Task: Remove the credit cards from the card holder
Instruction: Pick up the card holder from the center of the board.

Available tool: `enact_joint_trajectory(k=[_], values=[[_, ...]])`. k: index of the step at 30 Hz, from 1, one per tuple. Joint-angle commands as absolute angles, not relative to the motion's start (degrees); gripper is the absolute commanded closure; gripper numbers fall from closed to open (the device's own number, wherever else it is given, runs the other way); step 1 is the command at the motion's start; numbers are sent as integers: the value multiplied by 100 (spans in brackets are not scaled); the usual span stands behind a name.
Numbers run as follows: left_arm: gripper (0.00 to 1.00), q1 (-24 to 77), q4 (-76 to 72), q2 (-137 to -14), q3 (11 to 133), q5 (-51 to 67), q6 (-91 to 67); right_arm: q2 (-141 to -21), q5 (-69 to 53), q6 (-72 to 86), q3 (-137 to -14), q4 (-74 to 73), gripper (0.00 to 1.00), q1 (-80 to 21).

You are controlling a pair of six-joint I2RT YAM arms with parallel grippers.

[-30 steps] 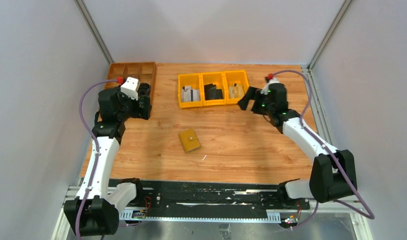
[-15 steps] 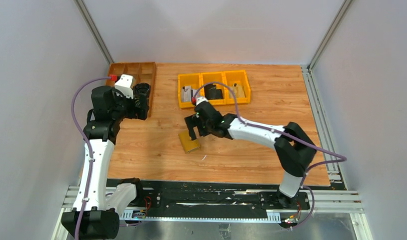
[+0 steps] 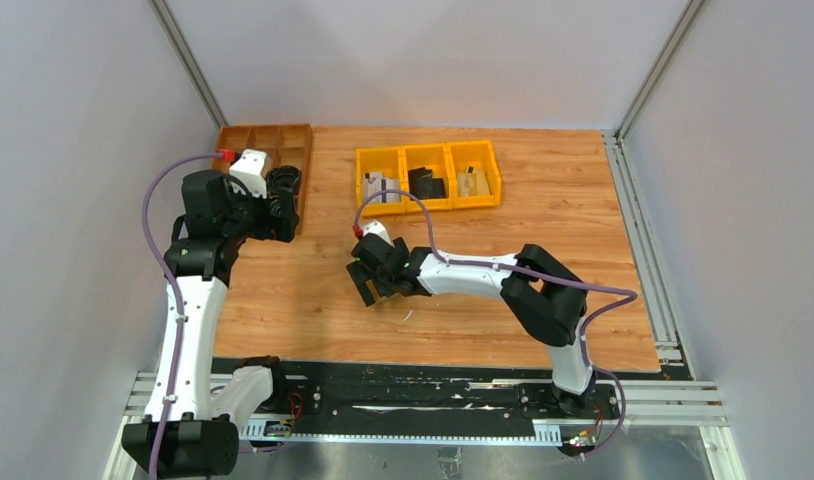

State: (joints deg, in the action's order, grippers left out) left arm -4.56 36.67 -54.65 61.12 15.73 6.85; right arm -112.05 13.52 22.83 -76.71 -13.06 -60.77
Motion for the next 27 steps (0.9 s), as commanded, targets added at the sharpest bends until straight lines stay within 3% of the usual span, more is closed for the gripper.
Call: enact_joint_trajectory(k=[1,11,20,27], values=[[0,-499,3878,-5473,6418,1770,651,-11447,1757,2484,-7674,-1520,2,-6190],[0,-495,4075,-5475,6618,1815,624,-11784,1767,2563,-7801,-1538,2,-6431],[0,-498,4156,-5645,6711,2380,-354,-11080,2139,2391,-7359,-1022,31,-6442],[0,-501,4387,-5805,6968,2230,-1127,-10494,2216,2031,-7519,-715,36,-6450]])
